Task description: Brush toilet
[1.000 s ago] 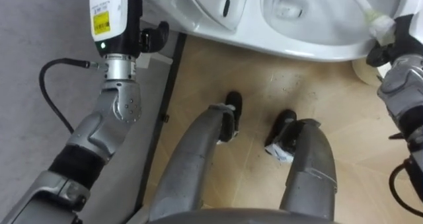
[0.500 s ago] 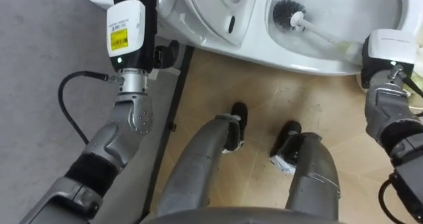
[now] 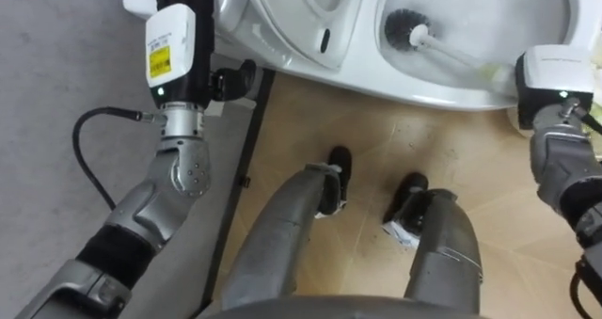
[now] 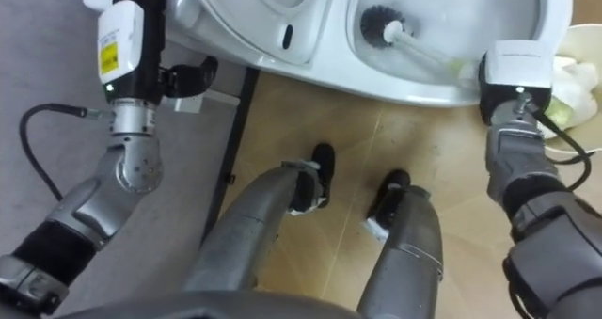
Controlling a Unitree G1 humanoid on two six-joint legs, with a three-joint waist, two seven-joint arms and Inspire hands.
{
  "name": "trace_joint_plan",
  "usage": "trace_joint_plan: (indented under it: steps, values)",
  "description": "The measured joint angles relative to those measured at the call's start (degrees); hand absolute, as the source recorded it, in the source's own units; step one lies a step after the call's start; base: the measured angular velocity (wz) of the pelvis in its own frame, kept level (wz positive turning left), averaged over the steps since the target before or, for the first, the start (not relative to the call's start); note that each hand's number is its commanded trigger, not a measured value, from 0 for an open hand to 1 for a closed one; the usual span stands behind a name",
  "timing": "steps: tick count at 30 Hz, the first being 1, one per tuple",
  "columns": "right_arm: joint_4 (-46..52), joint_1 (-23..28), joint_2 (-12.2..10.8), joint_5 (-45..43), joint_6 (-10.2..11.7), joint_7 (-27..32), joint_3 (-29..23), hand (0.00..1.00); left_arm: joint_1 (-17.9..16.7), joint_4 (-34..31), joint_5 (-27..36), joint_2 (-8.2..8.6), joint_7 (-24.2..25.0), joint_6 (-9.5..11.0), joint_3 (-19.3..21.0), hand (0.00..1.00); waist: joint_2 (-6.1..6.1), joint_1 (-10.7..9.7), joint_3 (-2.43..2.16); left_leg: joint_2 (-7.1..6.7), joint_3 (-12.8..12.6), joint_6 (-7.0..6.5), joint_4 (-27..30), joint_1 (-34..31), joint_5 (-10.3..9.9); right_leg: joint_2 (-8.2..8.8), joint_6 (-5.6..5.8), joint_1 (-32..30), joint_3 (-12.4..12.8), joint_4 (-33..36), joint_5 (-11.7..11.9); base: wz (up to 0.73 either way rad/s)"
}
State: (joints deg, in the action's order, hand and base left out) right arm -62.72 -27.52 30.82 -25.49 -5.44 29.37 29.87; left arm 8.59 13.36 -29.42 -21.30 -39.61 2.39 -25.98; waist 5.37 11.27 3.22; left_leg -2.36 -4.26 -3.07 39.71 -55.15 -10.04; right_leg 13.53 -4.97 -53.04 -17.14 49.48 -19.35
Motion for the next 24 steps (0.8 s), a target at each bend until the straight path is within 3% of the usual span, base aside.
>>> trace_joint_plan:
  steps: [1, 5, 11, 14, 16, 19, 24]
  values:
    - [-0.43, -0.19, -0.02, 0.25, 1.05, -0.41, -2.21, 1.00, -0.04, 0.01, -2.56, 0.00, 0.34, 0.10, 0.67, 0.00, -0.88, -0.22, 0.26, -0.50, -0.33, -0.22, 0.18, -0.58, 0.14, 0.69, 0.17, -1.01, 0.43, 1.00, -0.18, 0.16]
    - [-1.34, -1.47, -0.04, -6.04, 1.61, -2.31, -4.05, 1.00, -0.03, -0.90, -5.44, 0.20, 0.59, -0.46, 1.34, 0.00, -1.15, -1.00, 0.12, -1.26, -0.58, -0.66, 1.72, -1.84, -0.08, 1.68, 0.67, -2.41, 0.94, 2.69, -0.44, 0.03]
    - [2.35, -1.46, -0.62, -19.60, -4.42, -4.75, -1.24, 1.00, -0.23, -1.00, -6.27, 0.37, 0.29, -0.52, 0.35, 0.00, -1.20, 0.26, -0.11, -0.68, -1.43, -1.57, 3.19, -2.16, -0.50, 1.15, 1.09, -2.73, 1.81, 3.02, -0.18, -0.12]
    - [7.27, 0.07, -1.52, -22.50, -8.01, -6.40, -0.22, 1.00, -0.79, -0.55, -5.76, 0.33, 0.01, -0.46, 0.35, 0.00, -0.69, 0.96, -0.42, 0.97, -1.35, -1.20, 3.84, -1.60, -1.25, -0.85, 0.82, -1.21, 1.39, 1.25, 0.50, -0.22]
    - [13.33, 3.63, -2.24, -23.80, -10.75, -7.89, -0.20, 1.00, -1.94, -0.77, -3.93, 0.33, -0.03, -0.41, 0.40, 0.00, 0.37, 1.05, -1.13, 1.89, -0.47, -0.62, 3.70, -0.95, -1.69, -2.78, 0.56, 0.70, 0.38, -1.23, 1.04, -0.18]
    - [18.76, 6.91, -4.21, -24.01, -13.73, -10.56, -0.63, 1.00, -2.85, 0.16, -1.53, 0.26, -0.27, -0.17, 0.70, 0.00, 1.06, 1.10, -1.40, 2.96, -0.37, -0.10, 2.54, 0.65, -1.88, -3.98, 0.15, 2.39, 0.29, -3.24, 1.61, -0.17]
    - [21.12, 8.27, -6.16, -23.97, -15.28, -14.00, -1.87, 1.00, -4.26, 0.07, 5.15, -0.04, -0.26, 1.55, 1.55, 0.00, 1.97, 0.20, -1.78, 3.25, -0.41, 1.04, 1.33, 1.71, -1.83, -4.47, -0.62, 3.10, 0.26, -3.82, 1.16, 0.01]
